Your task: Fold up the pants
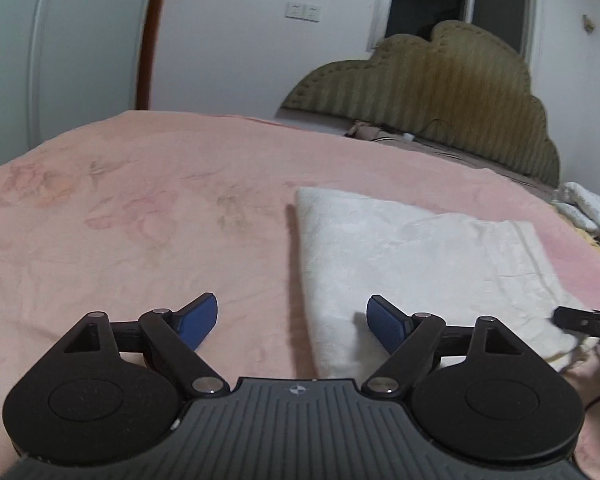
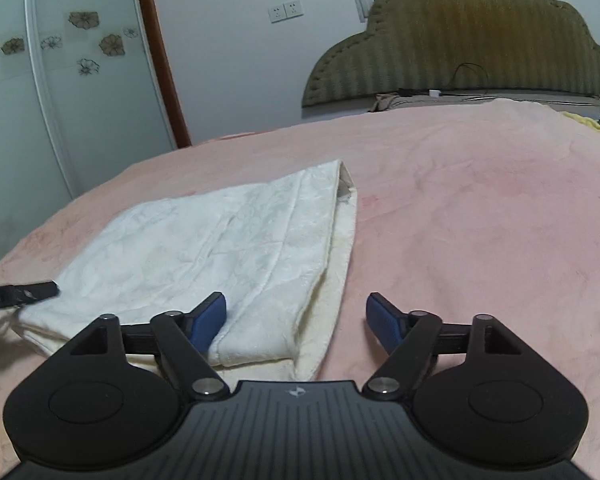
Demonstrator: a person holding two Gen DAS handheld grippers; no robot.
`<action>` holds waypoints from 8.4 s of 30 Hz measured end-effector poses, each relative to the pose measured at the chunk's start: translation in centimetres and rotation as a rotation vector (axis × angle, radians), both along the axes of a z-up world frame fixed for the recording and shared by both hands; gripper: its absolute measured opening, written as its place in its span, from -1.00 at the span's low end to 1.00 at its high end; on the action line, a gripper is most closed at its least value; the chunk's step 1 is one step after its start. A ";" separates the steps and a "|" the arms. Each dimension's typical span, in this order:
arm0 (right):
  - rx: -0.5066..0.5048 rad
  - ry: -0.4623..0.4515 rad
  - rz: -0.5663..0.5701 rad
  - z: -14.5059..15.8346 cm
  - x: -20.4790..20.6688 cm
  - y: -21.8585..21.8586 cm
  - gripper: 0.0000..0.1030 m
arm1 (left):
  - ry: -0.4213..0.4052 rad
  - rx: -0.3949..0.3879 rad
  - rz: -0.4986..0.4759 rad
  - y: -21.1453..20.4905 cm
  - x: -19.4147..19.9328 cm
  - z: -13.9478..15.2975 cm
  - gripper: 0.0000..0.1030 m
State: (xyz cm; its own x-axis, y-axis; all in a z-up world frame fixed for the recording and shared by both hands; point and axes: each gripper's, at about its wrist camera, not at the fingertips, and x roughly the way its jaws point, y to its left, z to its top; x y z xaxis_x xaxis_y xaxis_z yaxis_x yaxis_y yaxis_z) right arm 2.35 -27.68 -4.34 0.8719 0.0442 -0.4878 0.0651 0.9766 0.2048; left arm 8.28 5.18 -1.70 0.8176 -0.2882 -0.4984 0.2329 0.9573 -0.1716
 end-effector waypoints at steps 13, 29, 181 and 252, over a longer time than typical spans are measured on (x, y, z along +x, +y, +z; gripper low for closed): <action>0.330 0.090 0.178 -0.6 3.3 -6.2 0.66 | 0.331 -0.274 -0.257 1.0 8.0 -1.0 0.79; 0.048 0.062 0.194 -0.1 5.1 -2.3 0.88 | 0.185 -0.040 -0.043 -1.6 6.7 -0.8 0.94; -0.148 0.188 0.030 0.0 7.7 10.9 1.00 | 0.133 0.209 0.128 2.0 6.2 -3.0 1.00; -0.173 0.185 -0.105 -0.4 7.3 9.9 1.00 | 0.134 0.205 0.127 2.1 6.3 -3.0 1.00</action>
